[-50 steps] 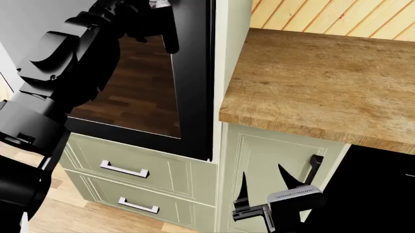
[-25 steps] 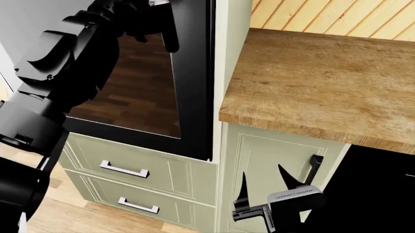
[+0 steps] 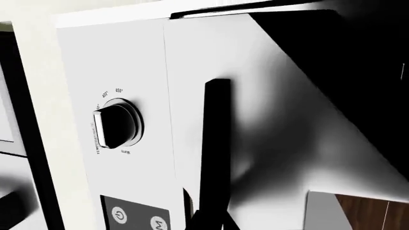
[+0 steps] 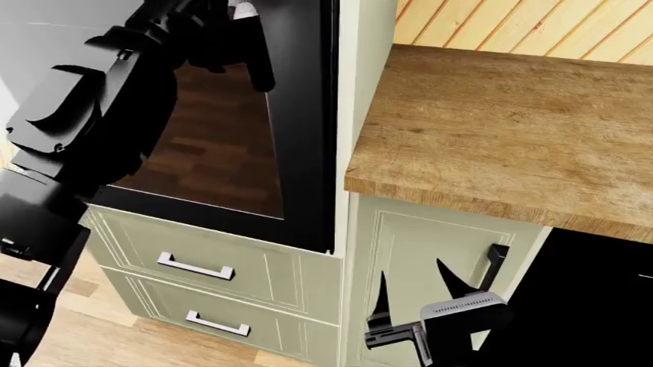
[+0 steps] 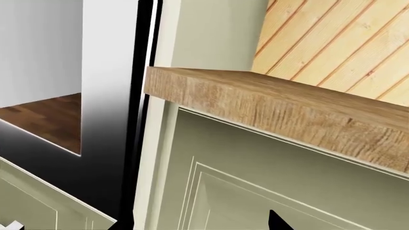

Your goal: Open the oven door

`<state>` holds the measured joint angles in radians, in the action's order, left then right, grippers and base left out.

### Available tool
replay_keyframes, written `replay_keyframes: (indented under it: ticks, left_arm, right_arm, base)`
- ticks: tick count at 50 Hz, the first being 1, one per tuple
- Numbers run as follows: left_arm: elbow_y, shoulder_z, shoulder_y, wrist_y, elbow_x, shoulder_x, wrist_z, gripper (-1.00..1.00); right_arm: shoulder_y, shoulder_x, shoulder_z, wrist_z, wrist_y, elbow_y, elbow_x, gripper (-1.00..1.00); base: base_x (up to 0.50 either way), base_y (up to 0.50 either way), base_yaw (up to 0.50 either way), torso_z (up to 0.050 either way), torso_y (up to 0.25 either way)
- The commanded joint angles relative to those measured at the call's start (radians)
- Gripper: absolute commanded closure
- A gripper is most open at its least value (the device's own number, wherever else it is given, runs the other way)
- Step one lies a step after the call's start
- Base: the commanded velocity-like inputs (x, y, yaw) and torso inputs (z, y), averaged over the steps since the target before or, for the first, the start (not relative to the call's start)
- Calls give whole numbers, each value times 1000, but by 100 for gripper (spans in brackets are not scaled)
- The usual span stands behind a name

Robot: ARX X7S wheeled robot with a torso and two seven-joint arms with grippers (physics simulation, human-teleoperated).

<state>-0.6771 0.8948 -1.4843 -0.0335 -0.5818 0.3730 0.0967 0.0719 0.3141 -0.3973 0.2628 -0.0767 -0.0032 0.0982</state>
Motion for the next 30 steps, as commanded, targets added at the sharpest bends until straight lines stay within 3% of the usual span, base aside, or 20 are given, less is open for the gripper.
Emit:
replay_keyframes:
  ticks: [1, 30]
  left_arm:
    - [202, -59, 15, -34, -24, 51, -39, 100]
    - [332, -107, 92, -104, -8, 61, -75, 100]
  right_arm:
    - [2, 2, -5, 2, -1, 4, 0, -100]
    - [7, 7, -12, 8, -3, 9, 5, -100]
  base:
    - [0, 0, 0, 0, 11]
    - [0, 0, 0, 1, 4]
